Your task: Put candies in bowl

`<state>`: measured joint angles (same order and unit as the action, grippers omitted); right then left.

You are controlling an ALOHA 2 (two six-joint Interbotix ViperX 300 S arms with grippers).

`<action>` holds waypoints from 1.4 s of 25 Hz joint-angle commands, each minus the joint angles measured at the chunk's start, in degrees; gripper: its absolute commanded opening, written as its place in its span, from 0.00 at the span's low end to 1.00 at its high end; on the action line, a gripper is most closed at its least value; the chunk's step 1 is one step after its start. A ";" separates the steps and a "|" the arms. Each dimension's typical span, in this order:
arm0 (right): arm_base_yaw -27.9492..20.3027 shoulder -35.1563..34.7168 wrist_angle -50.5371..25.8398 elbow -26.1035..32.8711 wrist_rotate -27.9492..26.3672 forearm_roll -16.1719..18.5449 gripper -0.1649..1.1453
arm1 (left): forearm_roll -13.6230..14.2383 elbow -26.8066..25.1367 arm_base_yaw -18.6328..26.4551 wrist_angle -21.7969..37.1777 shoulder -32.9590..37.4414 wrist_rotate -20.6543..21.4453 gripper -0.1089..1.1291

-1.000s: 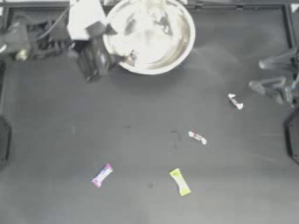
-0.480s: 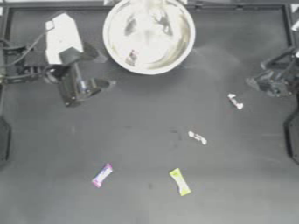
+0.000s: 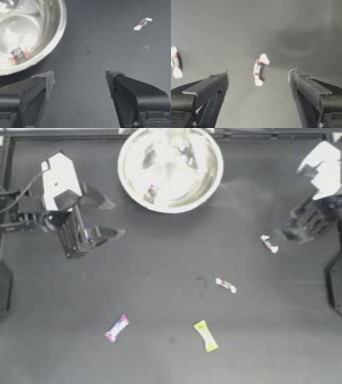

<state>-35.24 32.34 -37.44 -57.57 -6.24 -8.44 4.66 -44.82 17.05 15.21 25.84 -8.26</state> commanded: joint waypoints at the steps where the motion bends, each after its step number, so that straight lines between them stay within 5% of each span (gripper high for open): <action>1: 1.49 -2.55 0.35 1.93 -0.70 0.18 0.88 | -0.26 0.44 -0.44 -0.62 1.58 -0.09 0.85; 5: 3.16 -5.71 0.53 2.20 -3.96 2.02 0.88 | -0.26 0.26 -0.44 -0.62 1.58 -0.18 0.85; 15: 9.32 -11.78 0.53 3.96 -18.28 15.03 0.88 | -1.32 -1.41 -0.62 -0.97 2.55 -0.18 0.85; 35: 9.84 -18.90 4.39 4.04 -23.38 15.47 0.88 | -2.46 -4.83 -0.70 -2.99 5.36 -0.09 0.85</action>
<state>-25.49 13.10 -33.57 -54.67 -29.53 7.21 2.20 -50.19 16.35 12.48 30.23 -8.35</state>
